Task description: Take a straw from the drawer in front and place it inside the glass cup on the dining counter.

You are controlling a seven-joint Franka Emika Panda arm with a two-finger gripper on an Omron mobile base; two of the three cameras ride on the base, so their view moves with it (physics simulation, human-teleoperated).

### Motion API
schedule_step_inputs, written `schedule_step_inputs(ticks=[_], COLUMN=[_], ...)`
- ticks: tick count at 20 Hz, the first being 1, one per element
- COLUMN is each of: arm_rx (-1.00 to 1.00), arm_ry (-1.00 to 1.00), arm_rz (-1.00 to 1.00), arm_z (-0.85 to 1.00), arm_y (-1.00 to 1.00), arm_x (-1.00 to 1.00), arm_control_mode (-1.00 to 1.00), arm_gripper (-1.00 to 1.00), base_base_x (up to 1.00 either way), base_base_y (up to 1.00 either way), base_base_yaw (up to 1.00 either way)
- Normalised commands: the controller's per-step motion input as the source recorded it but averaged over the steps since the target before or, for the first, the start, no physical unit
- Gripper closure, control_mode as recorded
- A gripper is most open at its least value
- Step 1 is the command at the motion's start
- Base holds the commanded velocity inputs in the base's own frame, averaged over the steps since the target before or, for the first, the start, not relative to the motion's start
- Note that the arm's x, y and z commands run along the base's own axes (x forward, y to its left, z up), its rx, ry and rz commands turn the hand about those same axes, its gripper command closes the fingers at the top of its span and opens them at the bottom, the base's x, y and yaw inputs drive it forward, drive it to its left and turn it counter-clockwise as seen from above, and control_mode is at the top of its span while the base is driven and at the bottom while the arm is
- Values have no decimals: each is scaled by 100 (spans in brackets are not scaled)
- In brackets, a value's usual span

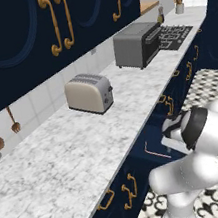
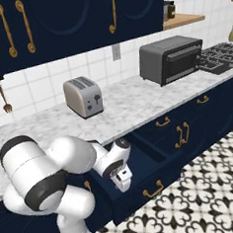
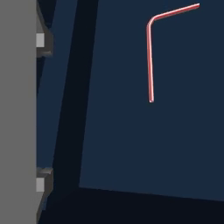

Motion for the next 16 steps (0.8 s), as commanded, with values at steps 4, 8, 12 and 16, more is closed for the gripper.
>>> schedule_step_inputs(ticks=[4,8,12,16], arm_rx=[0,0,0,0], arm_ry=[1,0,1,0], arm_rz=[0,0,0,0], arm_z=[-18,-17,-28,-32], arm_y=[0,0,-31,-39], arm_x=[0,-12,-67,-82], arm_control_mode=[-100,-100,-100,-100], arm_gripper=[-100,-100,-100,-100], base_base_x=[0,0,0,0], base_base_y=[0,0,0,0], base_base_yaw=[0,0,0,0])
